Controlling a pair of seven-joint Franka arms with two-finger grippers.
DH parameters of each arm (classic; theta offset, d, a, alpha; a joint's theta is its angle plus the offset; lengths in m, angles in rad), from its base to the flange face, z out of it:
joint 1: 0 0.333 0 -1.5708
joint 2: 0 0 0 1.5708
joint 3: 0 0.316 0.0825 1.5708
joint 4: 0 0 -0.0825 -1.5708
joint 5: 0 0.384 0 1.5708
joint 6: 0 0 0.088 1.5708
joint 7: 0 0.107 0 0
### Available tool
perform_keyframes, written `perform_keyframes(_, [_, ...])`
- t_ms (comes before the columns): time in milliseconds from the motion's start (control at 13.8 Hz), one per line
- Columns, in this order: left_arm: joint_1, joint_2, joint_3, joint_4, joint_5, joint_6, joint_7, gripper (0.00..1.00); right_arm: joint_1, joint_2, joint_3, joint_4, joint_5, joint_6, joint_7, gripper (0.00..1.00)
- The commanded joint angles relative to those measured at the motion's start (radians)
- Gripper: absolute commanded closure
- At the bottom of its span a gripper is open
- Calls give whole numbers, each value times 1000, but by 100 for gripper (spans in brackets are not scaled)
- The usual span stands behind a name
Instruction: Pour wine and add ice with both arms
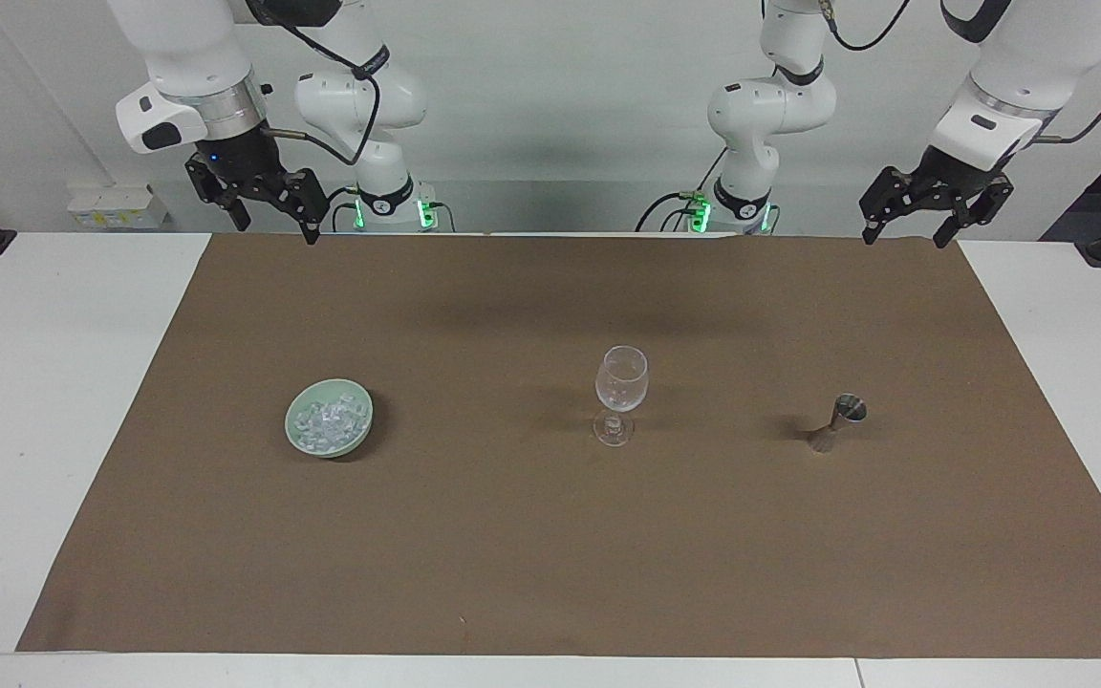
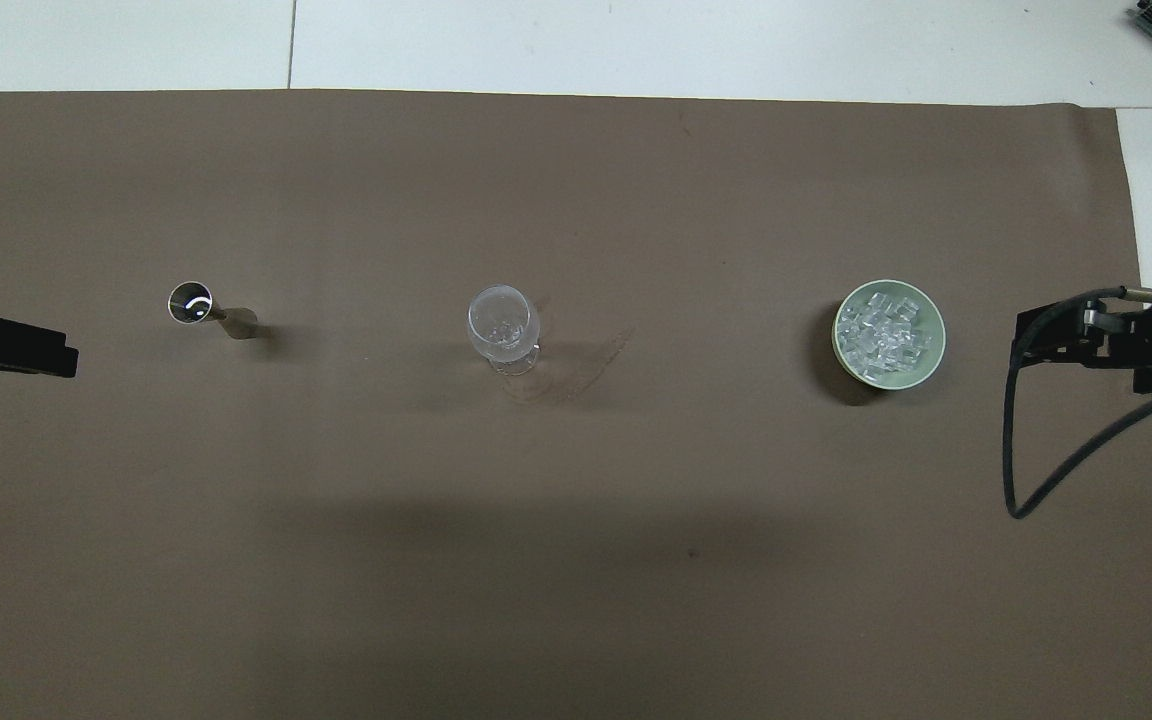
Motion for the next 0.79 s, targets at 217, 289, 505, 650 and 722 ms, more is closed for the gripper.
perform_keyframes(217, [5, -1, -2, 12, -8, -18, 1, 0, -12, -16, 3, -13, 25, -5, -29, 0])
perform_keyframes(289, [2, -1, -2, 12, -8, -19, -2, 0, -14, -16, 3, -13, 25, -5, -29, 0])
perform_keyframes(505, [5, -6, 1, 15, -9, -27, -5, 0, -14, -16, 3, -13, 25, -5, -29, 0])
perform_keyframes(650, [5, -7, -1, 19, -11, -25, -5, 0, -14, -16, 3, -13, 25, -5, -29, 0])
perform_keyframes(722, [5, -7, -2, 21, -12, -27, -7, 0, -14, -16, 3, -13, 25, -5, -29, 0])
